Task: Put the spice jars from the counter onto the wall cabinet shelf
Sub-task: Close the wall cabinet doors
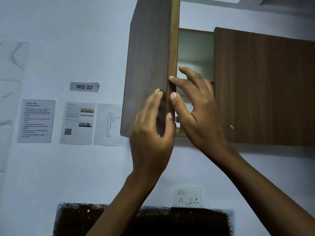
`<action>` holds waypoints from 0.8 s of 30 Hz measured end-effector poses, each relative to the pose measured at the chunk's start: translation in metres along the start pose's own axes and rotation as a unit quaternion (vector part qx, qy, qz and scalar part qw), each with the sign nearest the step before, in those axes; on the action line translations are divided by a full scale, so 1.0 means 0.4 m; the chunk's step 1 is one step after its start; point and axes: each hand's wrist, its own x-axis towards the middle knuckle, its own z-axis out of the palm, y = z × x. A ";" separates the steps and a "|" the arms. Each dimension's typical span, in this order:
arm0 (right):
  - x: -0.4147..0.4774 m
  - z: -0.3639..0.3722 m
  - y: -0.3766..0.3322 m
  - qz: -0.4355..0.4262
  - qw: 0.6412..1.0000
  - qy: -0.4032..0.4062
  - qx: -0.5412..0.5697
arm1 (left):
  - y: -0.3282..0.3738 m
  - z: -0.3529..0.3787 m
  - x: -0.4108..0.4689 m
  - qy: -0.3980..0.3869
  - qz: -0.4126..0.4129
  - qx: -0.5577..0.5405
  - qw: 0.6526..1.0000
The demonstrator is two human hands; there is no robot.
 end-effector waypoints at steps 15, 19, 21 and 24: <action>-0.029 -0.071 0.162 0.112 0.994 0.013 -0.008 | -0.039 0.256 -0.087 -0.199 -0.008 0.014 0.980; -0.044 -0.075 0.237 0.159 0.987 0.005 -0.002 | -0.060 0.335 -0.107 -0.223 0.012 0.067 0.972; -0.054 -0.071 0.279 0.174 0.985 -0.003 -0.002 | -0.073 0.379 -0.115 -0.231 0.018 0.099 0.968; -0.068 -0.058 0.341 0.185 0.983 -0.012 -0.014 | -0.094 0.442 -0.129 -0.235 0.017 0.139 0.962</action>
